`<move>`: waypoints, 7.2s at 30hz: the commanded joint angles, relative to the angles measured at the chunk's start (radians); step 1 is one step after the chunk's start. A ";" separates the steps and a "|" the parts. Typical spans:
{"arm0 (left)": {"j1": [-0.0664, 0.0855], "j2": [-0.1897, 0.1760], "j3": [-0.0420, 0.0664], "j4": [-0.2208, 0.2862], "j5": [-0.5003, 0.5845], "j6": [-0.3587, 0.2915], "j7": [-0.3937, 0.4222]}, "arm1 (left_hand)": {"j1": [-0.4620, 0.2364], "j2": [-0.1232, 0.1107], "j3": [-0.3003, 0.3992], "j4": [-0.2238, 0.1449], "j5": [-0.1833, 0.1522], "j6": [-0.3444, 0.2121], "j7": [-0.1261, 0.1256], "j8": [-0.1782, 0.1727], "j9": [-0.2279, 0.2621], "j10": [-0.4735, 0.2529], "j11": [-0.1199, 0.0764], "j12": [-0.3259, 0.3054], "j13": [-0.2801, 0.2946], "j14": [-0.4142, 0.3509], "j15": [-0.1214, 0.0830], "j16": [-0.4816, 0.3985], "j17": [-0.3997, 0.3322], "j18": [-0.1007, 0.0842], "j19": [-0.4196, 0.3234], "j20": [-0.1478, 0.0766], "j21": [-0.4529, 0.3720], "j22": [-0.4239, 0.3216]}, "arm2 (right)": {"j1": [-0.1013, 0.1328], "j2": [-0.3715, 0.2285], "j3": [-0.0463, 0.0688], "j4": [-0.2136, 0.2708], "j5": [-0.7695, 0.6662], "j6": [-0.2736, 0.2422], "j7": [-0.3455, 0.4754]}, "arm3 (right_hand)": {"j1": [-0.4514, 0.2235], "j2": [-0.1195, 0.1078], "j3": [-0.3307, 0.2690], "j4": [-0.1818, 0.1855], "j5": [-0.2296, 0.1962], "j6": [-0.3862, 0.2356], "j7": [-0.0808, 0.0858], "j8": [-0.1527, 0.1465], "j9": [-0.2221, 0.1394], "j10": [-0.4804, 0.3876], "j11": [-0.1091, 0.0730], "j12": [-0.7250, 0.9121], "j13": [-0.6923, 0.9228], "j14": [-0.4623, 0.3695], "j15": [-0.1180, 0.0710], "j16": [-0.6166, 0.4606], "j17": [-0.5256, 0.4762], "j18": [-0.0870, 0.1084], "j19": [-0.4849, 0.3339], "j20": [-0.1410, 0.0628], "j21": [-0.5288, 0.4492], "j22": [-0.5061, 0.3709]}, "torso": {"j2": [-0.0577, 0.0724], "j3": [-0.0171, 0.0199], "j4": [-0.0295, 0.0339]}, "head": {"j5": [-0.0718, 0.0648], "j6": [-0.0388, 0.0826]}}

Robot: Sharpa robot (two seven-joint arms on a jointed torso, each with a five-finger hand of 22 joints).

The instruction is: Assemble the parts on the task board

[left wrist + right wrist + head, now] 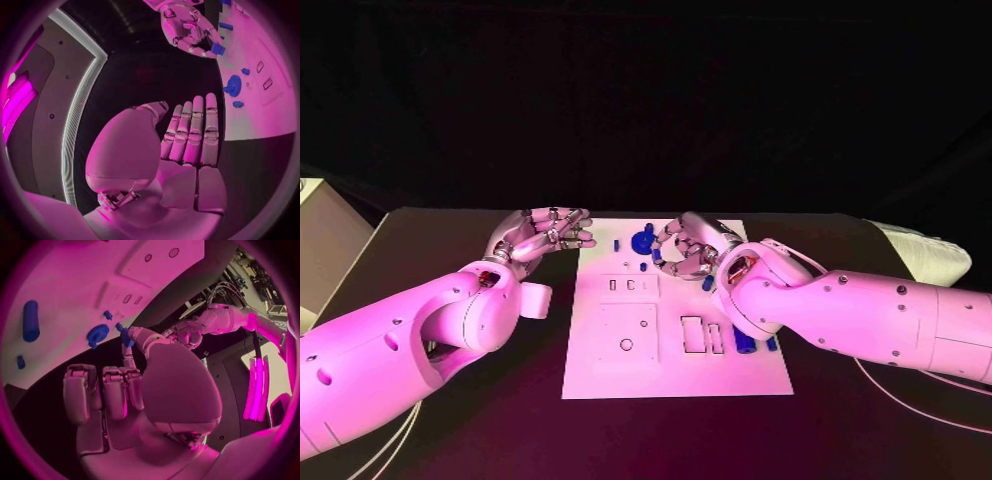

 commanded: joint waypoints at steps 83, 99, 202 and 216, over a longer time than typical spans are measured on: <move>0.000 0.008 0.001 -0.016 -0.002 0.028 -0.014 | -0.007 -0.013 0.009 0.001 0.001 -0.007 0.005 0.009 0.002 -0.005 0.004 -0.003 0.002 -0.012 0.002 0.010 0.004 0.003 -0.011 0.001 0.010 0.003 | -0.099 0.139 -0.005 -0.088 -0.184 -0.021 -0.164 | -0.074 -0.038 -0.006 0.010 -0.043 -0.043 0.006 0.014 0.017 0.091 0.003 -0.007 0.253 0.104 0.000 0.001 0.254 -0.015 0.061 -0.006 -0.013 0.153 | 0.005 0.0029 -0.0038 | 0.004 -0.038; 0.000 0.008 0.001 -0.019 -0.002 0.029 -0.016 | -0.007 -0.013 0.009 0.001 0.001 -0.007 0.005 0.009 0.002 -0.006 0.004 -0.003 0.002 -0.013 0.002 0.011 0.005 0.003 -0.012 0.001 0.010 0.003 | -0.099 0.136 -0.005 -0.088 -0.172 -0.025 -0.135 | -0.085 -0.058 -0.039 0.020 -0.095 -0.099 0.028 -0.012 0.001 0.060 0.023 -0.035 0.224 0.104 0.018 0.001 0.254 -0.015 0.060 0.010 -0.015 0.154 | 0.005 0.0014 -0.0031 | 0.004 -0.039; 0.268 0.489 -0.142 -0.544 -0.886 0.815 -0.861 | -0.342 0.009 -0.124 0.019 -0.010 -0.155 -0.107 0.488 0.265 0.186 -0.122 1.218 0.967 0.571 -0.136 1.073 1.138 -0.078 0.322 -0.132 1.023 0.934 | 0.042 -0.063 0.024 -0.144 0.513 -0.035 0.218 | 0.006 0.025 -0.309 0.141 0.014 -0.106 0.031 -0.011 -0.001 0.047 0.027 -0.044 0.214 0.101 0.022 -0.003 0.244 -0.011 0.055 0.017 -0.032 0.145 | -0.059 0.0460 -0.0254 | 0.050 -0.065; 0.268 0.495 -0.145 -0.545 -0.870 0.777 -0.855 | -0.347 0.016 -0.122 0.018 -0.008 -0.154 -0.110 0.499 0.275 0.186 -0.125 1.220 0.969 0.571 -0.138 1.074 1.141 -0.078 0.321 -0.134 1.026 0.937 | 0.042 -0.057 0.024 -0.148 0.513 -0.029 0.216 | 0.006 0.025 -0.309 0.141 0.014 -0.106 0.031 -0.011 -0.001 0.047 0.027 -0.044 0.214 0.101 0.022 -0.003 0.244 -0.011 0.055 0.017 -0.032 0.145 | -0.059 0.0457 -0.0219 | 0.044 -0.071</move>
